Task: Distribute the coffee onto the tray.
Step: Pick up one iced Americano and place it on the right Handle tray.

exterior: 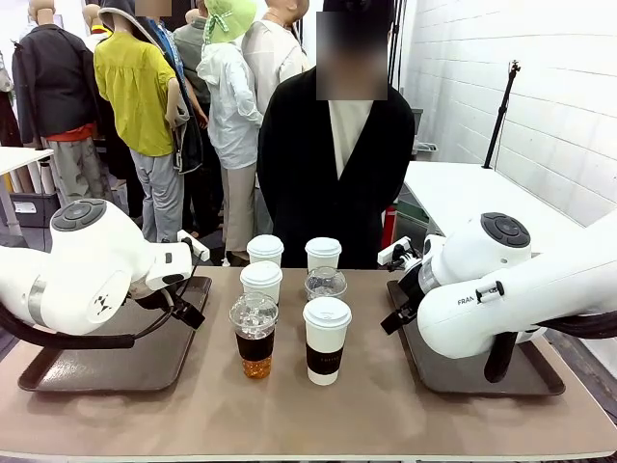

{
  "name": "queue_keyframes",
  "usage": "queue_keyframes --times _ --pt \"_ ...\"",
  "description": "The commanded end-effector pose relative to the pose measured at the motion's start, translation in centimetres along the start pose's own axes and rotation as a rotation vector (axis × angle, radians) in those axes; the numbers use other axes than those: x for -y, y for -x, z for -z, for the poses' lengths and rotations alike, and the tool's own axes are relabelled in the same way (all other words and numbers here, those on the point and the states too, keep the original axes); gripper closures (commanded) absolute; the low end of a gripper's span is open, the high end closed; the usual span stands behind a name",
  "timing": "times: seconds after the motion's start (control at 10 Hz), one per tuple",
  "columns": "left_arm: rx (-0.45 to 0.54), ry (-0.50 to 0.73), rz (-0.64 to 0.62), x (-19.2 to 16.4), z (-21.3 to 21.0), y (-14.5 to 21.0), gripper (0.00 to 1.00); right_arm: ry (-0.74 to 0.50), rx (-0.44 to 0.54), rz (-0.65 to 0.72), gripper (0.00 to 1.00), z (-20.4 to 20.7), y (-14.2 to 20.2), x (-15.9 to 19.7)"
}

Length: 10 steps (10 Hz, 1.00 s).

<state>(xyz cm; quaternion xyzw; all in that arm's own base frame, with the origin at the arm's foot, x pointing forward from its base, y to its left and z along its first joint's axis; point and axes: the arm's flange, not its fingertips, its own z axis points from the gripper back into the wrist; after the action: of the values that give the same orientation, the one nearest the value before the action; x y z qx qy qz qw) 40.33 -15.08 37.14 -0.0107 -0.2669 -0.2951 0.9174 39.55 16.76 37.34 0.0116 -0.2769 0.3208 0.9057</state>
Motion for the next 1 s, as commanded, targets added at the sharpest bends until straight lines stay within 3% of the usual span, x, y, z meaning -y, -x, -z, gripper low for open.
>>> queue_keyframes --times 0.0,0.5,0.9 --pt "0.0 0.0 0.0 0.0 0.0 0.0 0.0 0.0 0.0 0.0 0.0 0.0 0.0 0.0" --pt "0.0 0.0 0.0 0.0 0.0 0.0 0.0 0.0 0.0 0.0 0.0 0.0 0.0 0.0" --pt "-0.021 -0.017 0.04 -0.5 -5.0 -2.7 0.0 -0.052 -0.012 -0.014 0.0 -3.8 -1.8 1.7"
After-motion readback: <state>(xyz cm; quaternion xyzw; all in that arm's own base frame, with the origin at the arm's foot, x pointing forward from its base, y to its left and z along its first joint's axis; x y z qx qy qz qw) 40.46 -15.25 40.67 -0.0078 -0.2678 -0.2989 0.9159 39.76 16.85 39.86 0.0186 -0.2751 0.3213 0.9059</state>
